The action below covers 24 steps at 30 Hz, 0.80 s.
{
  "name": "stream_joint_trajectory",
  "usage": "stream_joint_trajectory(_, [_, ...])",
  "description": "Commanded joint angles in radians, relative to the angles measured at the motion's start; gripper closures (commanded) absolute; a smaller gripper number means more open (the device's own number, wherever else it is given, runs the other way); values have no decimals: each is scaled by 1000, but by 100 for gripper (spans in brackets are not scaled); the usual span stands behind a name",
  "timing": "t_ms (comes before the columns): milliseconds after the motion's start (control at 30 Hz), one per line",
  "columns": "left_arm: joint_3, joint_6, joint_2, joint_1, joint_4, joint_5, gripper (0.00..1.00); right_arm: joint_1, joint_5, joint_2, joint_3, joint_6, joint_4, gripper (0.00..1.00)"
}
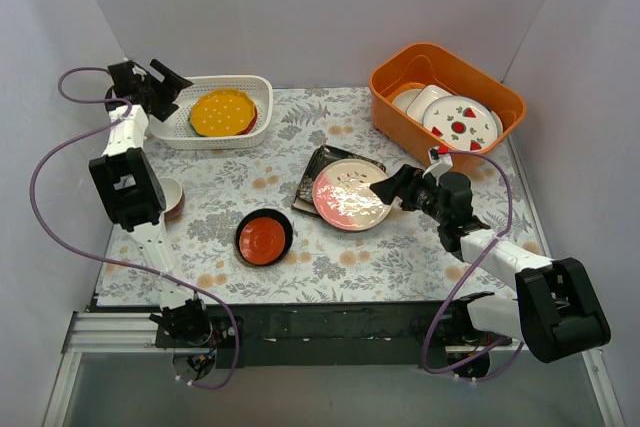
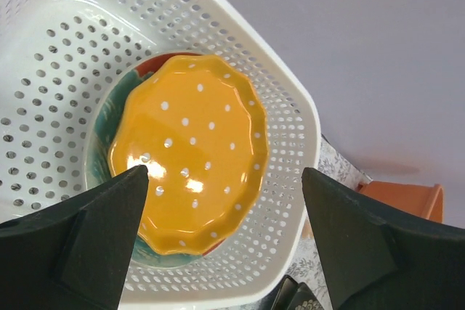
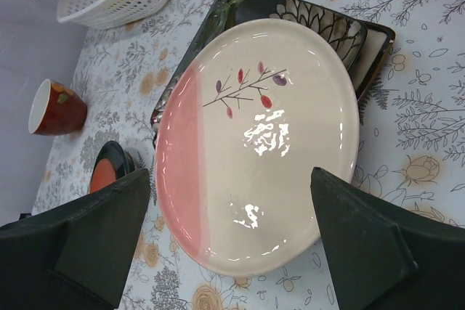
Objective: Place the plates into the plastic bin on the countertop
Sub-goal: Place the plate in the plastic bin, then pick up the plate at the center of the board.
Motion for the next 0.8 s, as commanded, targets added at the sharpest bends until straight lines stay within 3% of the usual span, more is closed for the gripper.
stream_joint_trajectory(0, [-16, 12, -131, -9, 21, 31, 14, 3, 5, -3, 18, -13, 10, 2])
stream_joint_trajectory(200, [-39, 18, -157, -48, 26, 42, 13, 1, 34, 0, 45, -56, -60, 2])
stream_joint_trajectory(767, [-65, 93, -263, -284, -26, 37, 15, 0, 117, 44, 73, -99, -162, 2])
